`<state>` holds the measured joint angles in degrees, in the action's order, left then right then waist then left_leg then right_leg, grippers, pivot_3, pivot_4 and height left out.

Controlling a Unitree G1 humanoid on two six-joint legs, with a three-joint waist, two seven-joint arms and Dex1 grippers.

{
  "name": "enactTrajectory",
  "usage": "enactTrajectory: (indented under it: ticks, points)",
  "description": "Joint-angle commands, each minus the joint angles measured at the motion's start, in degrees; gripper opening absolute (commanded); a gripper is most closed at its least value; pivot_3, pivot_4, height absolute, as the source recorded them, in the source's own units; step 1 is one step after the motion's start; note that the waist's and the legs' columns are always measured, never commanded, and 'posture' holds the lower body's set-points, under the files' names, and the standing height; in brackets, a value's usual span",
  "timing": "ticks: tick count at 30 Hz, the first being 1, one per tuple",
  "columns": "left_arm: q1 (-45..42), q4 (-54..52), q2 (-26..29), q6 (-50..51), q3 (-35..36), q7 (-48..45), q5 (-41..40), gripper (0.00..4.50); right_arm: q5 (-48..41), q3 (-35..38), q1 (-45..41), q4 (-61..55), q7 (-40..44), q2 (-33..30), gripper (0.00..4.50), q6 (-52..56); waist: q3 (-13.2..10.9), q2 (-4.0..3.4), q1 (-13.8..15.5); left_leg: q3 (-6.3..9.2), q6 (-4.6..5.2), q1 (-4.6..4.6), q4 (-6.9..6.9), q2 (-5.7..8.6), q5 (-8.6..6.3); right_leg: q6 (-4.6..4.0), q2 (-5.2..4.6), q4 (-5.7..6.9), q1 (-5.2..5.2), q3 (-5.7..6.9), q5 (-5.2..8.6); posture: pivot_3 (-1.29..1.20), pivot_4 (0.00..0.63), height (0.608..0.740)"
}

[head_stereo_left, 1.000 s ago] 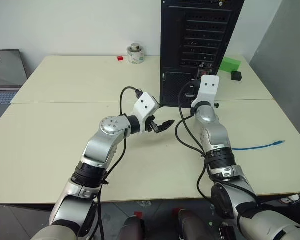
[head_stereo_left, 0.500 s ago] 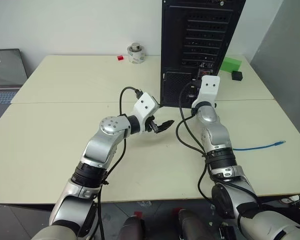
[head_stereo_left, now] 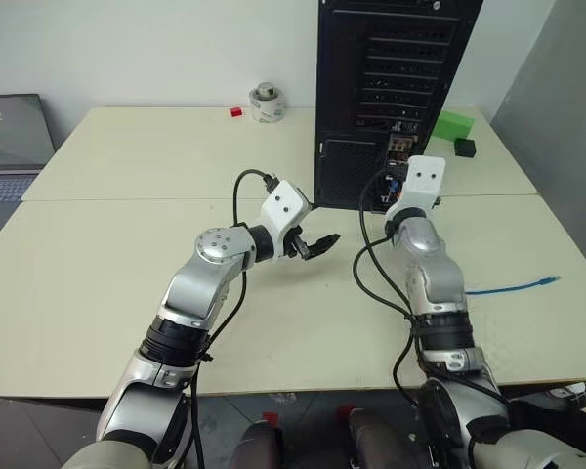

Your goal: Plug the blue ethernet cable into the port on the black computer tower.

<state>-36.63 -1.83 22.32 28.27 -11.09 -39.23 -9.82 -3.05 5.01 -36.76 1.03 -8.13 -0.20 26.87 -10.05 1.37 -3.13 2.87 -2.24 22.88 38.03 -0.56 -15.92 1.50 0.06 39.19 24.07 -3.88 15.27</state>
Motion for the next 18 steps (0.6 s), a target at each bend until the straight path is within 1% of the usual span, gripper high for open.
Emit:
enactTrajectory:
  ticks: [1, 4, 8, 13, 18]
  points:
    - [0.12, 0.43, 1.05, -1.88, 2.40, 3.88, 2.90, 4.04, -3.29, -0.92, 4.96, -15.77, 7.53, -5.20, 4.49, 6.20, 0.00, 0.00, 0.10, 0.01, 0.00, 0.00, 0.00, 0.00, 0.00, 0.00, 0.00, -0.01, -0.01, 0.01, 0.00, 0.00, 0.150, 0.740]
    - [0.81, 0.29, 1.71, -1.50, 3.18, 5.60, 3.93, 4.04, -4.95, -0.79, 8.45, -21.89, 13.11, -10.86, 4.49, 7.87, 0.00, 0.00, 0.17, 0.01, 0.01, 0.01, 0.05, 0.04, -0.01, 0.01, 0.00, -0.04, -0.03, 0.02, 0.00, 0.00, 0.150, 0.740]
    - [1.83, -0.12, 3.31, -1.35, 4.45, 5.89, 4.53, 4.04, -8.40, 2.03, 13.49, -26.67, 21.96, -19.28, 4.49, 6.91, 0.00, 0.00, 0.32, 0.04, 0.02, 0.00, 0.03, 0.02, -0.01, 0.01, 0.03, -0.09, -0.06, 0.10, 0.00, 0.00, 0.150, 0.740]
    - [1.07, 0.39, 3.60, -3.69, 8.73, 4.89, 1.10, 4.04, -13.96, 8.76, 18.65, -28.65, 31.76, -28.09, 4.49, 4.43, 0.00, 0.01, 0.60, 0.03, 0.03, 0.00, 0.04, 0.06, -0.01, 0.02, 0.04, -0.11, -0.10, 0.11, 0.00, 0.00, 0.150, 0.740]
    - [0.88, -0.78, 5.22, -4.92, 11.21, 0.86, -1.98, 4.04, -19.71, 15.35, 21.76, -28.69, 39.12, -34.19, 4.49, 3.13, 0.00, 0.01, 0.81, 0.02, 0.03, -0.05, 0.05, 0.09, -0.01, 0.02, 0.16, -0.13, -0.18, 0.11, 0.01, 0.00, 0.150, 0.740]
